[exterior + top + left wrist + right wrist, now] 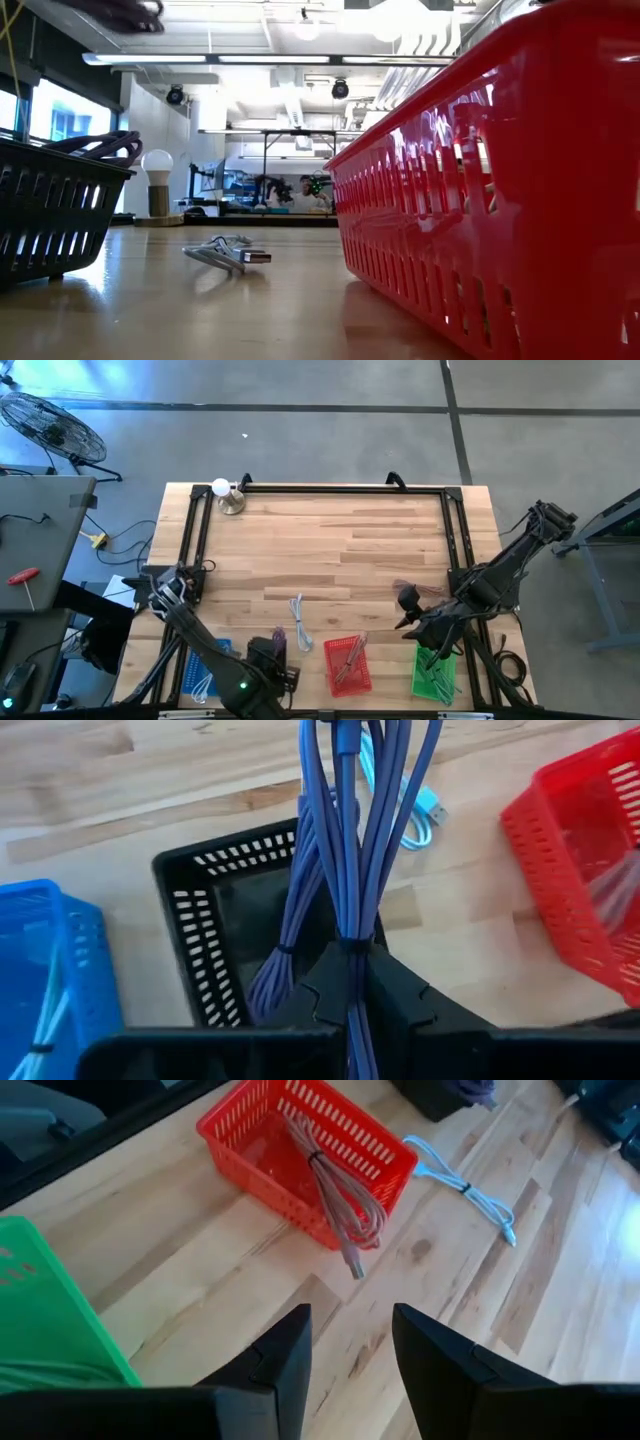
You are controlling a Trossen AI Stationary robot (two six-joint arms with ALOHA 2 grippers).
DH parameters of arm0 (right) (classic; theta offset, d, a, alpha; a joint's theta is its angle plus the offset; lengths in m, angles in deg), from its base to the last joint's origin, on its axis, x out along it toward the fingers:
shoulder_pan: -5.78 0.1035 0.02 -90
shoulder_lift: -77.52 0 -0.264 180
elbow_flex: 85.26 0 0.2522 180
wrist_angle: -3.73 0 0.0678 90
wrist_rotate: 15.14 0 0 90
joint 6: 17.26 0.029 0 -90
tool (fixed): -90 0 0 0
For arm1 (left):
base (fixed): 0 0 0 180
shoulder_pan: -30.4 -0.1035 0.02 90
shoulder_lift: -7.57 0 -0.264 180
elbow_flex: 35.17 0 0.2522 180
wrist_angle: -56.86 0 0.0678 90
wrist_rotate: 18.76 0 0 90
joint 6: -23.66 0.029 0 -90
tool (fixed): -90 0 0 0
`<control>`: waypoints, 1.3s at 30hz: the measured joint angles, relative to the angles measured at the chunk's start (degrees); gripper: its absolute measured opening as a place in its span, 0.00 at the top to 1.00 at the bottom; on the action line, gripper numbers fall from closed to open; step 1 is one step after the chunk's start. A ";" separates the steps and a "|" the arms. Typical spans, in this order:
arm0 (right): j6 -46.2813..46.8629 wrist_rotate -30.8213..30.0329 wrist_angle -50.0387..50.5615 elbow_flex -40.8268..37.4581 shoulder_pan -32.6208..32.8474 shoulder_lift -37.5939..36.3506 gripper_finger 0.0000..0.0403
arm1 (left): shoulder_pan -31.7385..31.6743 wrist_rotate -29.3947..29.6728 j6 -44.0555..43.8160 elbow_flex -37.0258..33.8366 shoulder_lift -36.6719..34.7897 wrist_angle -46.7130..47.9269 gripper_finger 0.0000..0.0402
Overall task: Pick & Place USB Port
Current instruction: Put the purple charger cable into the black bin
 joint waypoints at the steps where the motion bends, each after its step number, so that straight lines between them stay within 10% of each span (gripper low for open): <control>1: 0.02 -0.03 -0.24 0.00 0.04 0.00 0.67 | -0.05 -0.02 0.02 0.00 0.70 -0.02 0.98; 39: -0.76 -3.01 -3.93 0.00 -0.01 0.00 0.67 | -0.03 -6.44 1.59 -6.62 5.46 -6.32 0.89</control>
